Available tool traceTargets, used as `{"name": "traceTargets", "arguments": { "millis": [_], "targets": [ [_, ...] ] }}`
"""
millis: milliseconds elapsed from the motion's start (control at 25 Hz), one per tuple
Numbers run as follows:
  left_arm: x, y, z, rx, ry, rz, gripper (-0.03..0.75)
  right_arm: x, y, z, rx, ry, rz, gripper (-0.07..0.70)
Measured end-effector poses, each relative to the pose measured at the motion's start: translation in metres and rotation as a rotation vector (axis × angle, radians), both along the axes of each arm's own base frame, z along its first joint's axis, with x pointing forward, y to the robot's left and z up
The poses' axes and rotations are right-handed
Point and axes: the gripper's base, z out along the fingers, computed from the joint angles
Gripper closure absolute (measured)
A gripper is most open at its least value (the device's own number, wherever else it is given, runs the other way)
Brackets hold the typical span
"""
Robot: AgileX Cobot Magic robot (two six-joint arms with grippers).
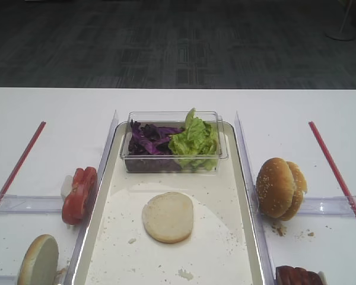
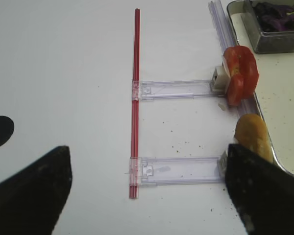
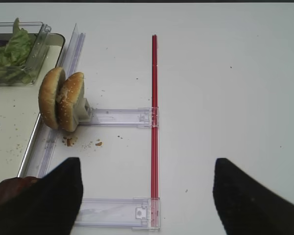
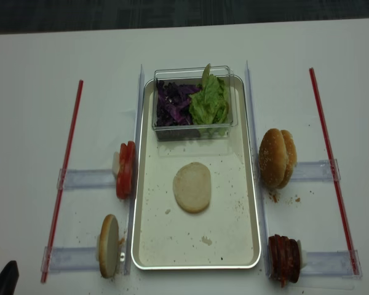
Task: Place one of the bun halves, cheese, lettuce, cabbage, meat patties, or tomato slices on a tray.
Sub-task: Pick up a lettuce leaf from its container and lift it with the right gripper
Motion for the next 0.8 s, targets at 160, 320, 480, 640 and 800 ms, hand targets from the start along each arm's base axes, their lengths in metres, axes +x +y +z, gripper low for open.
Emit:
{"name": "traceTargets", "arguments": {
  "millis": [160, 320, 480, 640, 800],
  "targets": [
    [0.0, 0.0, 0.0, 0.0, 0.0, 0.0, 0.139, 0.0, 0.0, 0.0, 0.0, 0.0, 0.0, 0.061],
    [0.0, 0.0, 0.0, 0.0, 0.0, 0.0, 0.139, 0.0, 0.0, 0.0, 0.0, 0.0, 0.0, 0.061],
    [0.0, 0.0, 0.0, 0.0, 0.0, 0.0, 0.139, 0.0, 0.0, 0.0, 0.005, 0.0, 0.003, 0.061],
    [0.0, 0.0, 0.0, 0.0, 0.0, 0.0, 0.139, 0.0, 0.001, 0.0, 0.007, 0.0, 0.004, 0.061],
    [0.0, 0.0, 0.0, 0.0, 0.0, 0.0, 0.139, 0.011, 0.001, 0.0, 0.022, 0.08, 0.011, 0.06]
  ]
}}
